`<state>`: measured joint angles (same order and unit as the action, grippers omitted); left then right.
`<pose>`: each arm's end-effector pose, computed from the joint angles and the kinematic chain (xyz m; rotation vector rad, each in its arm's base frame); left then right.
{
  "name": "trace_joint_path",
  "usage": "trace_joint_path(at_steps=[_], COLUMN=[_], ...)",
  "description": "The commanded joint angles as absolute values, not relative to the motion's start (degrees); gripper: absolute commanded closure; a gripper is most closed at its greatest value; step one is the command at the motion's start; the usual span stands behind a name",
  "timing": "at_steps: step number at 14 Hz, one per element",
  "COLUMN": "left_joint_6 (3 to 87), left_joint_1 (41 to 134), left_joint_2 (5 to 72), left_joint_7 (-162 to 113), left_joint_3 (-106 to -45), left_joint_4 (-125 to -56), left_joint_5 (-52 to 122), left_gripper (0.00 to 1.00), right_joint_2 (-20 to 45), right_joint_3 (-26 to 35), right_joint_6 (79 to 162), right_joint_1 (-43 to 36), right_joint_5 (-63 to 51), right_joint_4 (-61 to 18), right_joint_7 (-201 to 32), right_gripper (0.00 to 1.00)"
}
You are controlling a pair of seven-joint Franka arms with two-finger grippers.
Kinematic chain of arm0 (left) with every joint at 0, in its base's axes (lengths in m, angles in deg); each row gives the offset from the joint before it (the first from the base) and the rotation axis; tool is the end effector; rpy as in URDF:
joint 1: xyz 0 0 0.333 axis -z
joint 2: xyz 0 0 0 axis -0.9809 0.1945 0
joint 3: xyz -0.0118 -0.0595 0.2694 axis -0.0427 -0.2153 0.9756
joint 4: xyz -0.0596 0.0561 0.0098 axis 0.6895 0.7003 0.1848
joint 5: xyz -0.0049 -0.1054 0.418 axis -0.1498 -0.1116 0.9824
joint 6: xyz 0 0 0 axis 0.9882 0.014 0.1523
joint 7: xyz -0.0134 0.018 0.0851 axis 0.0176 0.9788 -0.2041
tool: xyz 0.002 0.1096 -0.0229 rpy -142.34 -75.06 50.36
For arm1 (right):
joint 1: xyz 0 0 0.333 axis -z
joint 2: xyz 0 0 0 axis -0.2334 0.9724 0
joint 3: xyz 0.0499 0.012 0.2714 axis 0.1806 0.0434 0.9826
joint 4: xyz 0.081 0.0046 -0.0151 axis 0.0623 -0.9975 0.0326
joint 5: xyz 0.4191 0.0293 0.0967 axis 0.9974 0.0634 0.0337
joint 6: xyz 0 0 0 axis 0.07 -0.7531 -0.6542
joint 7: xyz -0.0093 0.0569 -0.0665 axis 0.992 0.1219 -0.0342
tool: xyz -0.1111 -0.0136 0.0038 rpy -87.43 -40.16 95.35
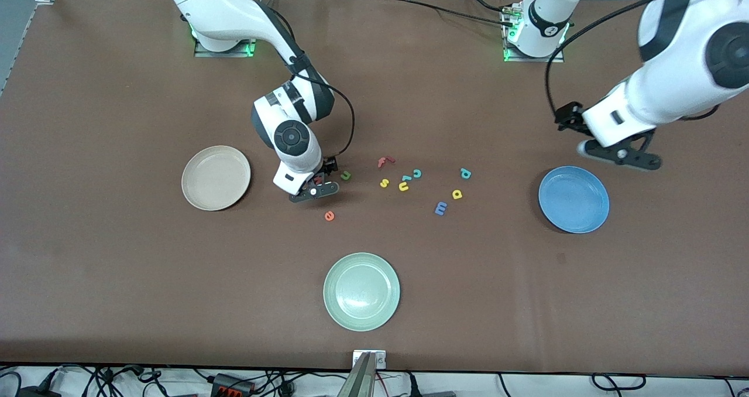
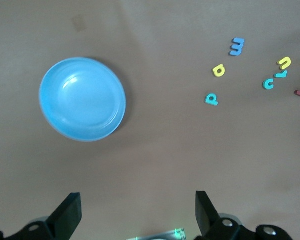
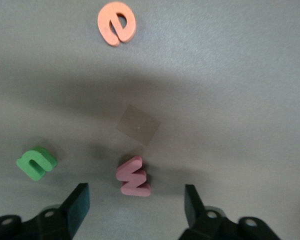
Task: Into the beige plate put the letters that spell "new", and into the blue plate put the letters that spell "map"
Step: 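Grasp the pink w with the right gripper while the left gripper reaches letters, then carry the pink w to the beige plate while the left gripper grasps blue m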
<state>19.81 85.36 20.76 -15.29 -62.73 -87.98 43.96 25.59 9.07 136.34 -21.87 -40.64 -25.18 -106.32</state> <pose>0.5981 -0.1252 0.4394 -3.0910 0.4055 0.3551 0.5295 0.3629 0.1187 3.0601 0.4295 -0.1999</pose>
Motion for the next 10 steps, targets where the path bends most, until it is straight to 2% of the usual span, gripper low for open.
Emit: trace_joint_path(at_steps=[1, 3, 10], left_joint_6=[25.48, 30.22, 47.18], left_joint_1=[88.53, 90.20, 97.31], left_joint_2=[25.85, 29.01, 37.01], left_joint_7=[-14.97, -14.70, -15.05], left_joint_3=[-62.67, -62.67, -62.67], left_joint_4=[-86.98, -87.33, -89.61], left_joint_5=[43.56, 43.65, 43.82], left_gripper=[0.00, 0.00, 0.05], right_joint_2=[26.29, 26.30, 26.30], right_joint_3=[8.52, 8.52, 8.52], right_joint_6=[137.07, 137.07, 136.90], right_joint_1=[-22.62, -22.71, -22.80], right_joint_5=[-40.21, -40.21, -40.30], right_joint_4=[-25.57, -25.49, -25.31], right_joint_7=[-106.70, -106.61, -106.27], right_gripper=[0.31, 0.41, 0.85])
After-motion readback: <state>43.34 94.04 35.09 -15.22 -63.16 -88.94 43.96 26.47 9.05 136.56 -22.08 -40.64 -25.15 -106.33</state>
